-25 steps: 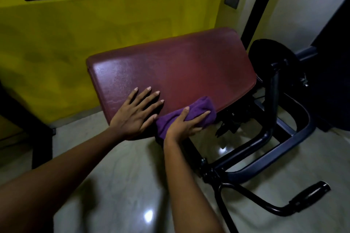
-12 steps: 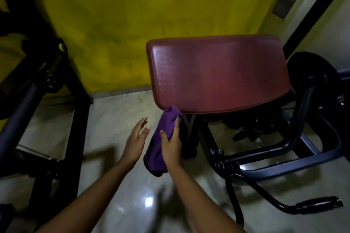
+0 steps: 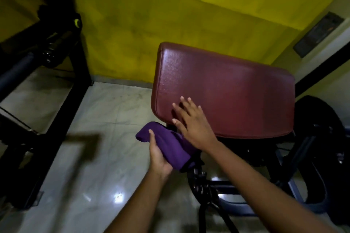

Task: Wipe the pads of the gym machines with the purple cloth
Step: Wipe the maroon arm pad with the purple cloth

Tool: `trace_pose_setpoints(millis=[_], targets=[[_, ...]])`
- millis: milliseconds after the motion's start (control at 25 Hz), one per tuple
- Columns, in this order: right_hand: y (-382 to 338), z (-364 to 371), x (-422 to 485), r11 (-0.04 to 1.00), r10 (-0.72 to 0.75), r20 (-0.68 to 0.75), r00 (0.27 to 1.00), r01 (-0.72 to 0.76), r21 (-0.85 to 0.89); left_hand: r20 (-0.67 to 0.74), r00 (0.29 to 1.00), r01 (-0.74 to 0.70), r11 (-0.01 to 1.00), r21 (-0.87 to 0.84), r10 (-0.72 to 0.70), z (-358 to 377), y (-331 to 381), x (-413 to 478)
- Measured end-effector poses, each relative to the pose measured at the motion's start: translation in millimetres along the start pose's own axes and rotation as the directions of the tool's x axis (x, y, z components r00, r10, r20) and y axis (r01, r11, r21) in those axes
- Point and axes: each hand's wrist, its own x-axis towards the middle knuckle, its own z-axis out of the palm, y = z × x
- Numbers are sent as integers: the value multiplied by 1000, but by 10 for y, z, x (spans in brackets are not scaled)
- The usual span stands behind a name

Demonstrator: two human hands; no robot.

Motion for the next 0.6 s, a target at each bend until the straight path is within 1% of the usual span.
trace_pose_setpoints(millis=[40,80,120,160,200,280,320,400,480,560,600], targets=[[145,-45,57,995,-68,-67,995,62,-78,-23,1000,-5,999,-35,4,90,-153,79],[303,-51,105,967,-173,-107,979,149,-204,-49,999,-24,998,-53,21,176,-313,154],[522,-48,164,936,-244,-118,963,202,-290,-81,996,-51,997,-66,46,273,-481,235],[696,-37,246,911,-281,-111,953,229,-344,-147,986,-86,995,-54,77,373,-634,302],[827,40,305,899,-307,-136,942,239,-368,-200,973,-128,990,-64,113,439,-741,396],[851,168,296,900,-326,-187,927,243,-362,-257,937,-237,971,32,237,420,-812,549],[824,201,285,895,-351,-240,905,250,-369,-240,936,-250,966,69,259,425,-779,557],[897,192,304,893,-386,-271,882,283,-350,-175,944,-259,958,122,278,394,-749,593],[915,187,298,893,-386,-269,882,285,-348,-124,951,-267,954,137,283,379,-707,596],[907,202,294,898,-369,-252,895,273,-346,-65,940,-323,935,147,335,298,-560,666],[895,200,293,900,-362,-246,899,267,-345,-38,927,-362,914,183,374,220,-420,726]])
